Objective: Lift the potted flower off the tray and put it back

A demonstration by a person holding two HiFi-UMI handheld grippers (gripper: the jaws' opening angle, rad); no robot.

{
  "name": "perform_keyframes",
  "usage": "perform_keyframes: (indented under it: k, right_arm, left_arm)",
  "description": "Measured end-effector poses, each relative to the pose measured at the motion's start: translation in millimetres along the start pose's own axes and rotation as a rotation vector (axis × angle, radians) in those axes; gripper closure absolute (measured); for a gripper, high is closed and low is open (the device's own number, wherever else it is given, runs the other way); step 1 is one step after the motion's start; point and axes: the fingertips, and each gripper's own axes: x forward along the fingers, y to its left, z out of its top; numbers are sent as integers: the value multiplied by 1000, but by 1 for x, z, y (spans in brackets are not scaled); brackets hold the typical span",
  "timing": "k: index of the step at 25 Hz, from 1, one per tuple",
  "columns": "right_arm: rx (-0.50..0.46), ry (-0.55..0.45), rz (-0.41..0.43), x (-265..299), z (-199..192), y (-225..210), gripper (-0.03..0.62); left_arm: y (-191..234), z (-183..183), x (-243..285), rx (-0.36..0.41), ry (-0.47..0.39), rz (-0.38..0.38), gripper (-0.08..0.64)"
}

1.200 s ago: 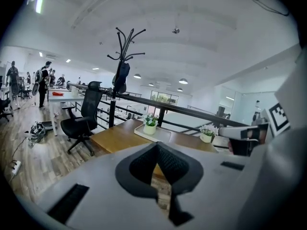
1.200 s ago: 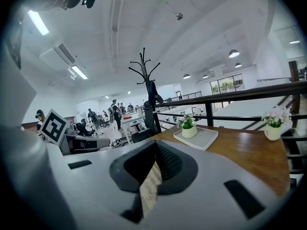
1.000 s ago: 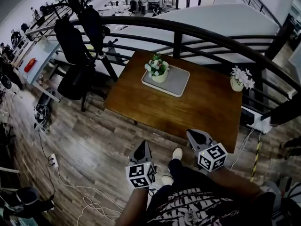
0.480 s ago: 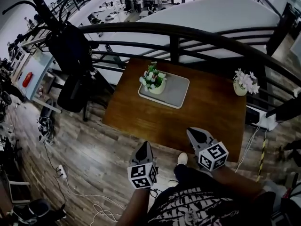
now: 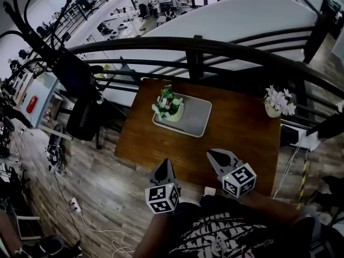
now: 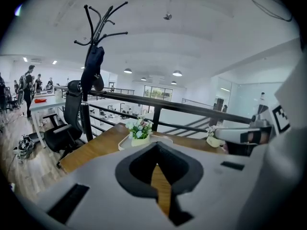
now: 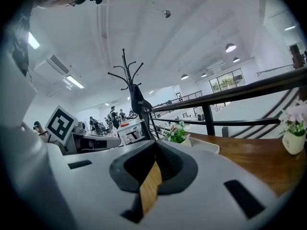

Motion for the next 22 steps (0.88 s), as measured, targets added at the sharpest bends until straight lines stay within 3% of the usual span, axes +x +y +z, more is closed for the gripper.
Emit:
perform_keyframes:
  k: [15, 22]
  right_arm:
    - [39, -25, -29, 14, 22, -37, 594]
    - [26, 3, -54, 30, 16, -43, 594]
  left_arm:
    - [-5, 30, 32, 64, 5, -14, 551]
    - [7, 24, 54, 60, 25, -40, 551]
